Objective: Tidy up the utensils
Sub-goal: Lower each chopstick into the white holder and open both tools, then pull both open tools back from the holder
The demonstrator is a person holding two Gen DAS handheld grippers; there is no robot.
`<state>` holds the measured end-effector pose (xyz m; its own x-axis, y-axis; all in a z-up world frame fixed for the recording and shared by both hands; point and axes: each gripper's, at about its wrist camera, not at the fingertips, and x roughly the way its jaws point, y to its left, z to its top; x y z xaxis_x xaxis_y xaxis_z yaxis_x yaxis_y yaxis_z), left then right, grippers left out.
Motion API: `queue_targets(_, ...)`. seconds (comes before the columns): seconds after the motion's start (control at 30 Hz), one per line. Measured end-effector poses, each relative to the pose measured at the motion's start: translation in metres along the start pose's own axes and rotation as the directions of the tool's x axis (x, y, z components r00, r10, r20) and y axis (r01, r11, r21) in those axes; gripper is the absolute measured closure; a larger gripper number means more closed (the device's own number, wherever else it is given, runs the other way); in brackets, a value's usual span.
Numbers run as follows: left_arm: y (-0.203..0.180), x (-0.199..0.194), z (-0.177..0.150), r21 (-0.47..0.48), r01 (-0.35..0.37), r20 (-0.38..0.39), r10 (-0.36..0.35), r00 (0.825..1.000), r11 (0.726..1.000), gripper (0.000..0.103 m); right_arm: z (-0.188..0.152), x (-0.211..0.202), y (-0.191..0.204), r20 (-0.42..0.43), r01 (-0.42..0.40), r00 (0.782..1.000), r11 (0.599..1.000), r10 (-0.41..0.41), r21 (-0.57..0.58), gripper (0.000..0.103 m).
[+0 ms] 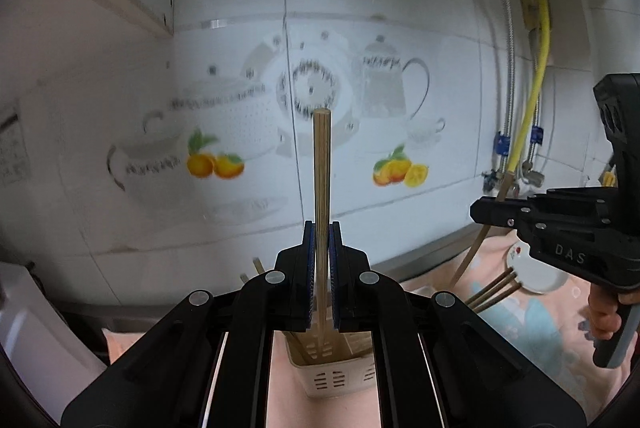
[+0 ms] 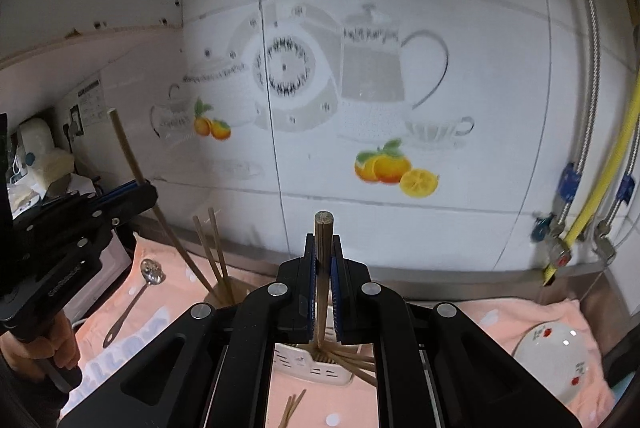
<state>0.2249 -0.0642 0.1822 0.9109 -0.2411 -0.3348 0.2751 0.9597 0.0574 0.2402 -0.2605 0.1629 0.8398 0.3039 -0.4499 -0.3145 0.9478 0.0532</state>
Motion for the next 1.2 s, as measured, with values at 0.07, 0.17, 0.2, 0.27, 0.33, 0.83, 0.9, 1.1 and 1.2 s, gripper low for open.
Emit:
queue_targets(0.07,0.003,0.010,-0.010,-0.009,0.000,-0.028,-0.001,1.000,1.000,0.098,-0.006,0.007,0.000,-0.019,-0.002,1.000,1.000,0.002,0.001,0.097)
queue_targets(0.17,0.008,0.019,-0.022,-0.019,0.001,-0.064,-0.003,0.998,1.000,0.097,-0.015,0.017,-0.003,-0.044,0.001,0.999,1.000,-0.001,0.007,0.097)
queue_targets(0.2,0.009,0.021,-0.023,-0.022,0.006,-0.072,-0.007,0.997,1.000,0.097,-0.017,0.019,-0.004,-0.052,0.000,0.999,1.000,0.000,0.011,0.097)
queue_targets(0.27,0.010,0.025,-0.027,-0.025,0.005,-0.087,-0.007,0.996,1.000,0.097,-0.022,0.023,-0.005,-0.063,0.002,0.998,1.000,-0.001,0.018,0.097)
queue_targets(0.33,0.011,0.025,-0.030,-0.029,0.006,-0.093,-0.009,0.996,1.000,0.096,-0.024,0.023,-0.007,-0.068,-0.001,0.998,1.000,0.003,0.026,0.096)
queue_targets(0.83,0.011,-0.019,-0.061,-0.038,-0.020,-0.095,0.016,0.995,0.999,0.027,-0.065,-0.025,0.009,-0.046,0.017,0.999,1.000,-0.017,-0.013,0.056)
queue_targets(0.9,0.009,-0.030,-0.072,-0.033,-0.031,-0.099,0.028,0.995,0.999,0.020,-0.080,-0.032,0.014,-0.053,0.020,0.998,1.000,-0.021,-0.016,0.051)
queue_targets(1.1,0.010,-0.054,-0.109,-0.084,-0.030,-0.130,0.018,0.991,0.996,0.013,-0.125,-0.046,0.024,-0.085,0.005,0.996,1.000,-0.005,-0.005,0.045)
queue_targets(1.2,0.013,-0.061,-0.130,-0.121,-0.036,-0.156,0.017,0.988,0.992,0.010,-0.151,-0.048,0.030,-0.118,0.005,0.993,1.000,-0.006,-0.002,0.043)
